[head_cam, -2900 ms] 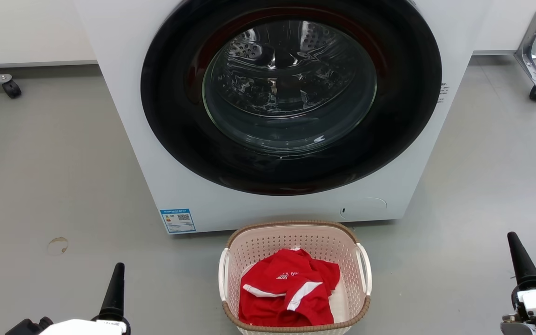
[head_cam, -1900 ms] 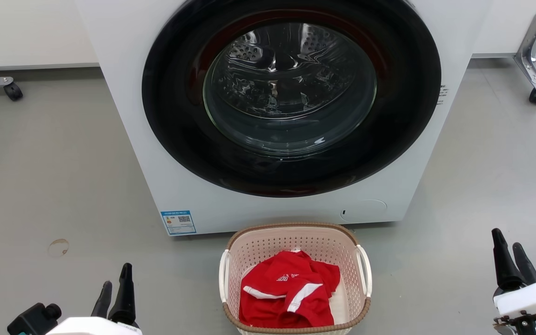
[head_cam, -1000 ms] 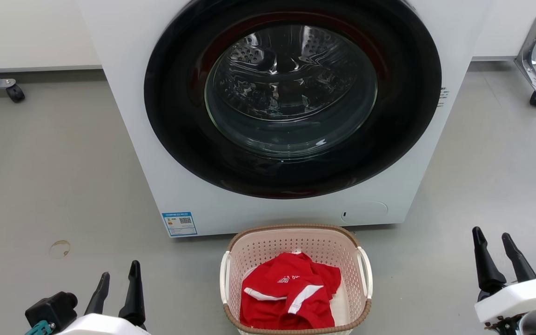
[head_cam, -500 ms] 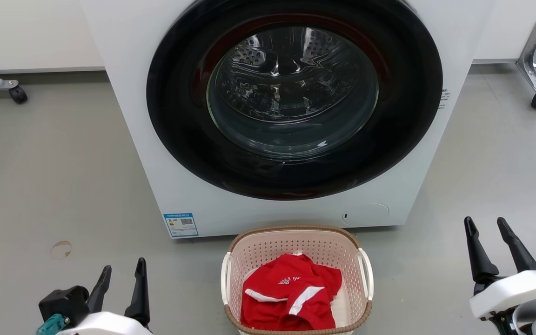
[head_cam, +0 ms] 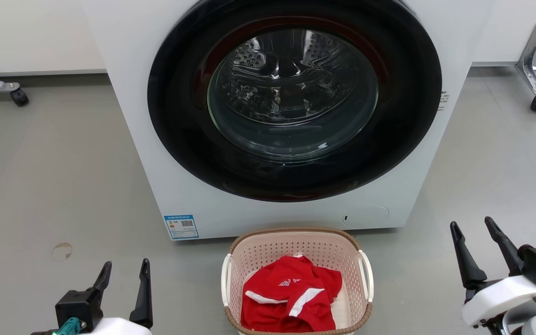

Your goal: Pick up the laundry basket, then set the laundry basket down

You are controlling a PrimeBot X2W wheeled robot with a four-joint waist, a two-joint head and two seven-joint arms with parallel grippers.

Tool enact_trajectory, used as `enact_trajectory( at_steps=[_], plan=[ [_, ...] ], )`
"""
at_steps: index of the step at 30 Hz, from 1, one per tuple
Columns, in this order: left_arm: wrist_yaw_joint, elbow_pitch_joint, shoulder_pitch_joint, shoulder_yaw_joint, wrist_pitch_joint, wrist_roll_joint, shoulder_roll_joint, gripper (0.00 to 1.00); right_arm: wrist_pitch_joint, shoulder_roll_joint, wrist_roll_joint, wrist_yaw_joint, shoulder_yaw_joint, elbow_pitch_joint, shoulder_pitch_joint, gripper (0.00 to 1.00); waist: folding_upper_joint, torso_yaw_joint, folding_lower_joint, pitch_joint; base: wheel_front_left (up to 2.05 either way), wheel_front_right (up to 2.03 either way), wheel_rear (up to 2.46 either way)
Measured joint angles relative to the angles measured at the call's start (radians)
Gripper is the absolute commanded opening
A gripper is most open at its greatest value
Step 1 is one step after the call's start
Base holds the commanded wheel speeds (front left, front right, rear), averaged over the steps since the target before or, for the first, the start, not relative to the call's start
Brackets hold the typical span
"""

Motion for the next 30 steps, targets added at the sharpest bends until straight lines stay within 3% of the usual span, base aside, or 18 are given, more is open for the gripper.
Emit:
enact_trajectory(
  at_steps=[10,23,30],
  plan=[
    [0.027,-0.023,0.02,-0.031,-0.005,0.093,0.02,1.0,-0.033,-0.007,-0.098,0.0,0.019,0.002,-0.001,1.0,-0.0001,0.0,0.0,0.0,0.0,0.0,0.0],
    [0.03,-0.03,0.02,-0.043,0.05,0.091,0.032,1.0,-0.031,-0.007,-0.102,0.0,0.019,0.026,-0.002,1.0,0.0,-0.002,0.0,-0.002,0.0,0.0,0.0],
    [0.038,-0.06,0.02,-0.053,0.108,0.083,0.04,1.0,0.023,-0.008,-0.097,0.0,-0.002,0.026,-0.003,1.0,0.0,0.008,0.0,0.023,0.0,0.0,0.0]
  ],
)
